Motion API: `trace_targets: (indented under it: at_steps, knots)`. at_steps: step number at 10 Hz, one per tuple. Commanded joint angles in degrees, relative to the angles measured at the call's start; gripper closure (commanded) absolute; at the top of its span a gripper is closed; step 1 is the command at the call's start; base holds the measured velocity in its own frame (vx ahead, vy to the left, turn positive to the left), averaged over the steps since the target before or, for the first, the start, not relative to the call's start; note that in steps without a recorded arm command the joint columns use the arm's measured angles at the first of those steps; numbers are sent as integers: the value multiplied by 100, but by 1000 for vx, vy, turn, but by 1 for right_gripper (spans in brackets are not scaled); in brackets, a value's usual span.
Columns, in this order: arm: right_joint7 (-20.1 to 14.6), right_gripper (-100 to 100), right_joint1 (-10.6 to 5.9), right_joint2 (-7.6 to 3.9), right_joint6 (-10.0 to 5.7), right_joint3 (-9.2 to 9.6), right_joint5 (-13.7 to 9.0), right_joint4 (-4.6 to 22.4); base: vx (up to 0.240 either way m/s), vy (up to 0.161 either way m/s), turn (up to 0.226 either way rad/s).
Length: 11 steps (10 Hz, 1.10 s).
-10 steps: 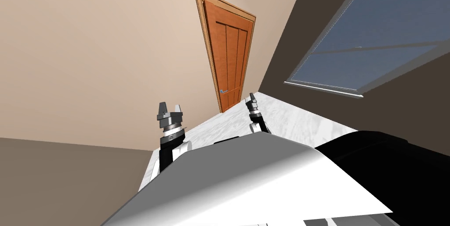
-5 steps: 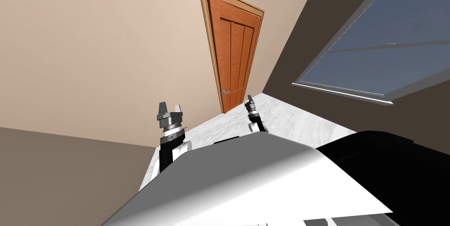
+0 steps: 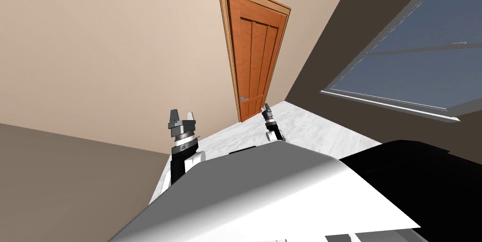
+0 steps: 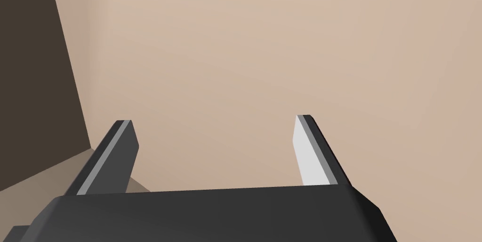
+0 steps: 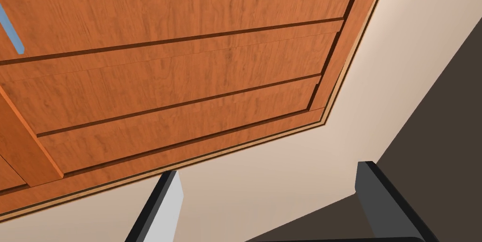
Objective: Pull the door open
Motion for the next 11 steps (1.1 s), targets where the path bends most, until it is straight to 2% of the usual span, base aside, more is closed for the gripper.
trace_targets:
  at_steps: [1,2,3,5,6,8,9,11]
  knots:
    - [22,-100,-119,-5,-90,-24,-21,286,78,-39,156]
    - [28,-100,-201,-20,-136,-46,-40,477,89,-54,154]
    - [28,-100,-201,-20,-136,-46,-40,556,54,-34,60]
    - [39,-100,-370,-48,-230,-93,-79,919,54,-25,121]
    - [39,-100,-370,-48,-230,-93,-79,985,49,-28,66]
    - [51,-100,-538,-75,-323,-140,-118,1347,56,-28,127]
    - [51,-100,-538,-75,-323,-140,-118,1414,58,-29,55]
    - [62,-100,-707,-101,-417,-187,-157,1767,65,-42,126]
